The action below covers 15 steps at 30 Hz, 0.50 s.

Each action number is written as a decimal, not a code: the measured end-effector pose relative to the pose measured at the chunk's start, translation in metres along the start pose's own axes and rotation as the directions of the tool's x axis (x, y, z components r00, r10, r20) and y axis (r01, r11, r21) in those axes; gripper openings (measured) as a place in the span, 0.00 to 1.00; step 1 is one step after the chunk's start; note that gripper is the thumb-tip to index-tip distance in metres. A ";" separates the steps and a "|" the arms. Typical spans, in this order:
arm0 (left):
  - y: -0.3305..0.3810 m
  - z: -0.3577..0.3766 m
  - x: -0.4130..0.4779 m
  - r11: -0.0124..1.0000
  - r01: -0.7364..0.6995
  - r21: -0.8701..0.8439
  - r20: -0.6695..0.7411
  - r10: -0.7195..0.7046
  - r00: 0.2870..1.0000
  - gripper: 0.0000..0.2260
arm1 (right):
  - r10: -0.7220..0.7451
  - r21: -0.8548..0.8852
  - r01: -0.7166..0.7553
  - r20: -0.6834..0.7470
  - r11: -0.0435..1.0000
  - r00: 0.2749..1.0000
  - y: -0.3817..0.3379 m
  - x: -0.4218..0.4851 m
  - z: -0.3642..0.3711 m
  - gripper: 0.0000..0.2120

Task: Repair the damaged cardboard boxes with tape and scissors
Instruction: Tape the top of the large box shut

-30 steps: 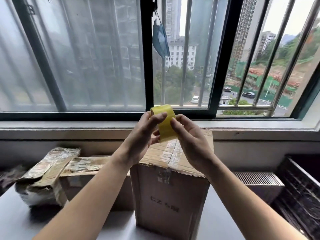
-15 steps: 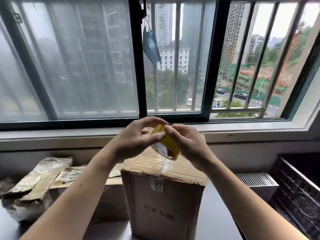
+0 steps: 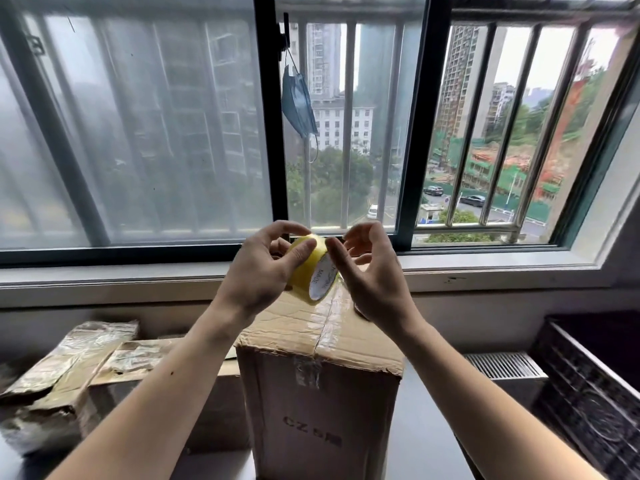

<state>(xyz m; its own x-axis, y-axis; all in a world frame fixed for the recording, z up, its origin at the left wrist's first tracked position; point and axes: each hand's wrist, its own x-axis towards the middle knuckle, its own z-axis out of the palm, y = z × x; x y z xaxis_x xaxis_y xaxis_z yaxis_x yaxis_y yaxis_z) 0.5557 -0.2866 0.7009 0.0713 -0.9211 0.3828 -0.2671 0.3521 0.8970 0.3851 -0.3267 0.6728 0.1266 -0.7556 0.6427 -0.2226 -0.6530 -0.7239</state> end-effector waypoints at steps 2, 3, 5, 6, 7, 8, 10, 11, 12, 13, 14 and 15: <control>0.001 0.004 -0.001 0.998 -0.007 -0.054 -0.081 0.003 0.997 0.11 | -0.019 0.003 0.019 0.092 1.000 0.996 -0.003 -0.007 0.005 0.18; 0.002 0.007 -0.001 0.996 -0.018 -0.084 -0.106 0.009 0.994 0.11 | -0.013 0.006 0.012 0.149 1.000 0.989 -0.005 -0.010 0.009 0.18; 0.003 0.013 -0.003 0.993 -0.043 -0.108 -0.127 0.029 0.991 0.08 | 0.021 0.029 -0.029 0.223 0.999 0.975 -0.004 -0.012 0.016 0.16; 0.003 0.014 -0.004 0.993 -0.052 -0.106 -0.125 0.038 0.991 0.07 | 0.043 0.082 -0.064 0.234 0.995 0.971 -0.004 -0.012 0.018 0.15; 0.003 0.015 -0.005 0.994 -0.064 -0.083 -0.121 0.054 0.991 0.07 | 0.062 0.150 -0.099 0.232 0.984 0.971 -0.003 -0.012 0.020 0.14; 0.002 0.014 -0.005 0.996 -0.085 -0.025 -0.121 0.081 0.989 0.06 | 0.075 0.200 -0.120 0.223 0.972 0.972 -0.003 -0.011 0.019 0.13; 0.001 0.010 -0.007 0.983 -0.131 0.125 -0.124 0.147 0.981 0.06 | 0.073 0.223 -0.122 0.215 0.967 0.974 -0.005 -0.010 0.018 0.11; 0.001 0.007 -0.008 0.974 -0.143 0.178 -0.122 0.166 0.979 0.06 | 0.065 0.221 -0.115 0.221 0.968 0.973 -0.006 -0.010 0.017 0.09; 0.002 0.005 -0.009 0.966 -0.148 0.212 -0.113 0.175 0.978 0.06 | 0.061 0.217 -0.111 0.227 0.970 0.972 -0.007 -0.011 0.016 0.08; 0.002 0.003 -0.009 0.961 -0.150 0.232 -0.093 0.176 0.980 0.06 | 0.059 0.220 -0.111 0.233 0.969 0.971 -0.008 -0.011 0.015 0.08; 0.003 0.000 -0.009 0.958 -0.148 0.246 -0.062 0.167 0.984 0.06 | 0.061 0.225 -0.117 0.244 0.967 0.968 -0.008 -0.012 0.014 0.08; 0.005 -0.003 -0.009 0.958 -0.139 0.250 -0.029 0.151 0.988 0.06 | 0.063 0.232 -0.126 0.262 0.965 0.963 -0.007 -0.013 0.013 0.08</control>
<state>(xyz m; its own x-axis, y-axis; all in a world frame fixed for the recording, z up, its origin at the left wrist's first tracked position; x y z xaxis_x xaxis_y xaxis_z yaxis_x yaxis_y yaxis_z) 0.5563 -0.2762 0.7021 0.0585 -0.8521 0.5201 -0.5061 0.4238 0.7512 0.3976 -0.3130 0.6669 0.3614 -0.7822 0.5075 -0.0065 -0.5464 -0.8375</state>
